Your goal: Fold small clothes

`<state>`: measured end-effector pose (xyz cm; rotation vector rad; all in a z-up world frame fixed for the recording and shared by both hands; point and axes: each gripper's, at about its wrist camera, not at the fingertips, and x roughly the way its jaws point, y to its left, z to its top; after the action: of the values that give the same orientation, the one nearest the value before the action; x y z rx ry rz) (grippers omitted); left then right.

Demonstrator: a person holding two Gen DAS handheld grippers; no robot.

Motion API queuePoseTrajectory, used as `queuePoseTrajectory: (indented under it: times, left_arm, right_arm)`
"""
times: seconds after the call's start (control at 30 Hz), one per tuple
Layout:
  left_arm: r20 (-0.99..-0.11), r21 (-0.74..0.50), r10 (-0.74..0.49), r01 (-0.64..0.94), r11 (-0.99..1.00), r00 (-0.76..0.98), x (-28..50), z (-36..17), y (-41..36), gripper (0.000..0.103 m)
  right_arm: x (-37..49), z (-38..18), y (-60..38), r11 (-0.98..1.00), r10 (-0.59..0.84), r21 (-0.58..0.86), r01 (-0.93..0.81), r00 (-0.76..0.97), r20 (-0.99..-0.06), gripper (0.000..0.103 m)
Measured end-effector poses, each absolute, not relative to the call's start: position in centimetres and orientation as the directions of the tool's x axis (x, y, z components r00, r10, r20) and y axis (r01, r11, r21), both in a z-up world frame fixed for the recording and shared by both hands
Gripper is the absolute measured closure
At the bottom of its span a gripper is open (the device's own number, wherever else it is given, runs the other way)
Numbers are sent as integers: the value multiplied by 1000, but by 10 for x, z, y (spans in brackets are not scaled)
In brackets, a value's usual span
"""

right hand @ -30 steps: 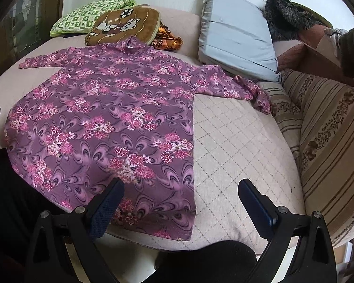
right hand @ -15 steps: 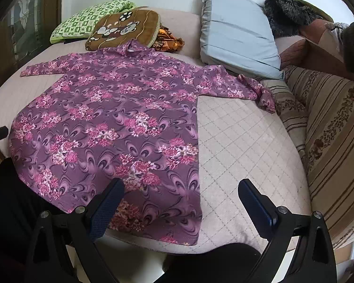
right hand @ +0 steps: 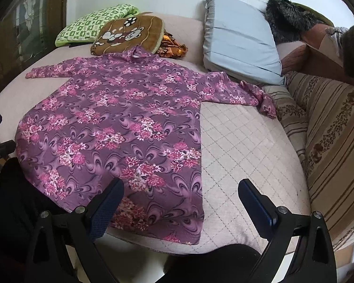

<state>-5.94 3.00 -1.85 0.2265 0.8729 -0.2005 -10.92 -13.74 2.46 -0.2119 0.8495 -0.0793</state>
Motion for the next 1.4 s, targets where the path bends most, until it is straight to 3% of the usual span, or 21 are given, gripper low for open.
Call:
queuePoseTrajectory:
  times: [0.87,1.1,1.23,1.4]
  left_arm:
    - [-778,122,-84,282,952,623,-62,-16,22,0]
    - [-803,68,-102,260,963,587,-52,-23,30,0]
    - [-824,-7,-110,185,983,556,-35,-21,60,0]
    - [-842,-15,17,-55,998,539,-9,-18,132,0]
  right_arm:
    - [-117,27,-146,986,-134,-169,11,658,-741,5]
    - [-113,22,-150,989,-120,-145,14,643,-756,5]
    - [-103,12,-162,993,-108,-117,25,610,-785,5]
    - [-83,-24,-200,993,-57,5,121,498,-865,7]
